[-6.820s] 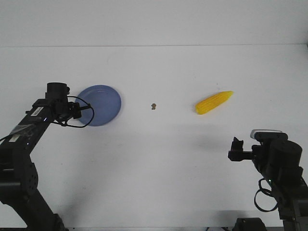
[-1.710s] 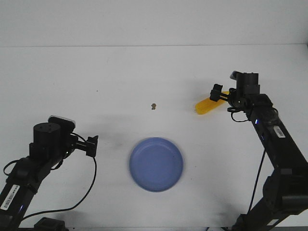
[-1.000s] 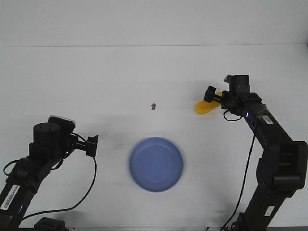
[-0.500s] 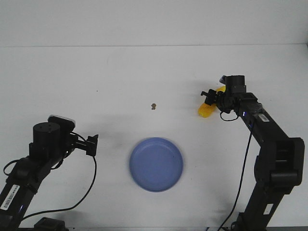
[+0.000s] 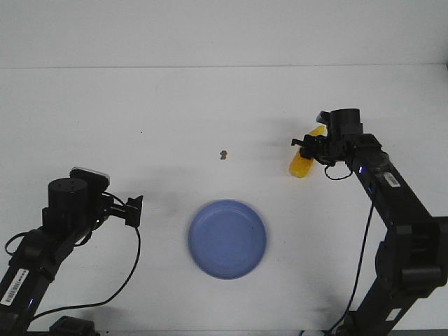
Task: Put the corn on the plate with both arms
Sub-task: 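Lift the corn and carry it over the blue plate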
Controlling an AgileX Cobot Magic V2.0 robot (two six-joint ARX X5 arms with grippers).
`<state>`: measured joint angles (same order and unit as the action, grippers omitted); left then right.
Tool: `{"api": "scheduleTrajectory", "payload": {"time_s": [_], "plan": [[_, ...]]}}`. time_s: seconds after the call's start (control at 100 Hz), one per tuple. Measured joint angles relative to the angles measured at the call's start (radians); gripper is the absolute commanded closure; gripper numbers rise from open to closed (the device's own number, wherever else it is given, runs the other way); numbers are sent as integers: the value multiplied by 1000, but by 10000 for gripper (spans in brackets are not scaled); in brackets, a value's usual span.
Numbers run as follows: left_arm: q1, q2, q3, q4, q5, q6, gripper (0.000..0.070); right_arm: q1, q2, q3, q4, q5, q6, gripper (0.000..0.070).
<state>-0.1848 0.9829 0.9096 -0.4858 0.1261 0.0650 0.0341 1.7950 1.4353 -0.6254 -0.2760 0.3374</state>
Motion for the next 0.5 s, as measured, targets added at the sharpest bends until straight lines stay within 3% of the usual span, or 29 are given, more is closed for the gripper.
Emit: {"api": "scheduleTrajectory", "payload": {"time_s": [0.32,0.5], "plan": [[0,0,0,3,0,0,30,152,-194,1,-208,19,-152,559],[0,0,0,3,0,0,30,284,-211,-10,-237,19,-178,558]]}}
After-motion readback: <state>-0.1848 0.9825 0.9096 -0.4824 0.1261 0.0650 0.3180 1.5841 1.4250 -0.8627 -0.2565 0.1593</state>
